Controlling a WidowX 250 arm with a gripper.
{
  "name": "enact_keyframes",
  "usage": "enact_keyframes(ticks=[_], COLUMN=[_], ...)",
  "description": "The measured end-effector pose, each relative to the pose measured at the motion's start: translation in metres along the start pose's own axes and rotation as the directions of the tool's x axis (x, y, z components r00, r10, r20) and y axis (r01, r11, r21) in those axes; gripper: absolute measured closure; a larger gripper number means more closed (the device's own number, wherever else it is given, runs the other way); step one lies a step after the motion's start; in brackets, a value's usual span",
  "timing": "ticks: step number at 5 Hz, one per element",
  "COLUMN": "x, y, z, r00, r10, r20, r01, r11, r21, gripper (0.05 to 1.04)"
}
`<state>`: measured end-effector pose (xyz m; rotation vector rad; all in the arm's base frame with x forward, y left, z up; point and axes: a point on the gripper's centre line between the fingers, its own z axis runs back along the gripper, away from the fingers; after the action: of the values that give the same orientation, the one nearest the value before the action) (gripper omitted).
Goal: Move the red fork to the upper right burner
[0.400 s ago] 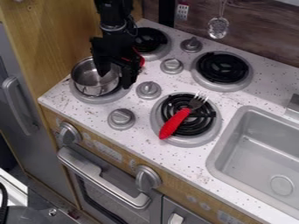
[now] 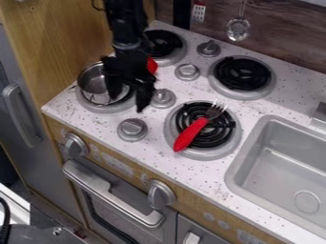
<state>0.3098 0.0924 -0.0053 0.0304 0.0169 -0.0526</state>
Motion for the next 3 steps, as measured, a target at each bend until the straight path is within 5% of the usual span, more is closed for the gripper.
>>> enact_keyframes(ticks=[3], x=[-0.001], y=[-0.053], z=[-0.010], r00=[1.000], r10=[-0.032], r20=[0.002], r01=[0.032], r11=[0.999], r21=[-0.005], gripper=[0.084])
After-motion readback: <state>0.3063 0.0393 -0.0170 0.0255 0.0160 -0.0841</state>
